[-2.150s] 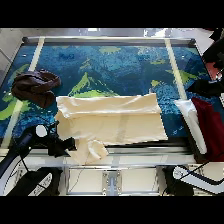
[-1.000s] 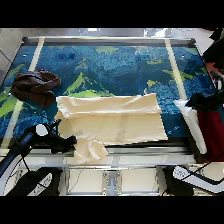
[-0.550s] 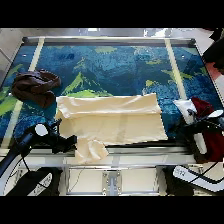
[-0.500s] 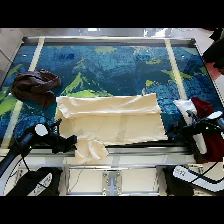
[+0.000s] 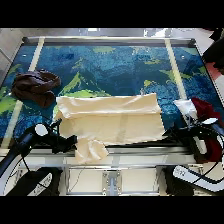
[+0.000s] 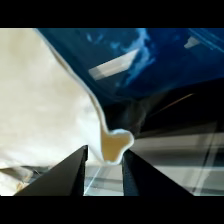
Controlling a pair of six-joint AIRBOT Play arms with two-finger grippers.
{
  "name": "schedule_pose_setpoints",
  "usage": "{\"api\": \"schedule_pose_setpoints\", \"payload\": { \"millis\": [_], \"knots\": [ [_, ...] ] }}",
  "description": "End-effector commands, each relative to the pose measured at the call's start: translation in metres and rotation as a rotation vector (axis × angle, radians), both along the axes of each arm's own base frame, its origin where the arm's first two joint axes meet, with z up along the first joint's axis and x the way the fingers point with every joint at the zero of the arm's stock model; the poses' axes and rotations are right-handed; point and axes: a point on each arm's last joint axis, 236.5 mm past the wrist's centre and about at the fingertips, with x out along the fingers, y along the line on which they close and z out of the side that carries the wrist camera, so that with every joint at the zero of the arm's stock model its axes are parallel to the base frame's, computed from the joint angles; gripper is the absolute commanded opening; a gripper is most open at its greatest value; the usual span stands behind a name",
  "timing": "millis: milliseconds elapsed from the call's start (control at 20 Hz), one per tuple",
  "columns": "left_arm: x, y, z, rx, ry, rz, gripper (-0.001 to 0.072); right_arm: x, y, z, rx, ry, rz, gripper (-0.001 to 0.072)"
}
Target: Fold the shirts.
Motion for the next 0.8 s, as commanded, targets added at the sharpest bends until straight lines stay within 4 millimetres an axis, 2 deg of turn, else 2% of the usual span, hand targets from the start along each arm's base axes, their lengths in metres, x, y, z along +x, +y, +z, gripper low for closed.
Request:
{"api": "schedule_pose_setpoints", "payload": {
  "millis": [0,50,150,250,350,450,600,700,750],
  "knots": [
    [0.002,0.0,0.0,0.001,-0.013,-0.008,0.0015,0.01,-0.003,-0.003,-0.015,-0.031,-0.037,0.0111],
    [0.002,0.0,0.0,0.0,-0.014,-0.007,0.0015,0.01,-0.003,-0.002,-0.014,-0.039,-0.026,0.0016],
    [0.002,0.0,0.001,-0.001,-0.017,-0.008,0.0015,0.011,0.008,0.007,0.04,-0.074,0.024,0.0015],
    [0.007,-0.002,0.014,-0.011,-0.058,-0.017,0.0015,0.009,0.017,0.025,0.097,-0.092,0.08,0.0014],
    [0.014,-0.009,0.043,-0.051,-0.14,-0.03,0.0015,0.012,0.015,0.049,0.089,-0.129,0.129,0.0015],
    [0.033,-0.009,0.078,-0.058,-0.302,-0.008,0.0015,0.021,0.009,0.081,0.05,-0.2,0.17,0.0015],
    [0.078,0.014,0.133,-0.047,-0.581,0.163,0.0014,0.04,-0.003,0.123,-0.052,-0.332,0.183,0.0014],
    [0.106,0.033,0.16,-0.027,-0.713,0.248,0.0014,0.053,-0.005,0.133,-0.099,-0.379,0.179,0.0013],
    [0.12,0.038,0.17,-0.021,-0.771,0.249,0.0014,0.06,0.001,0.132,-0.111,-0.396,0.191,0.0014]
  ]
}}
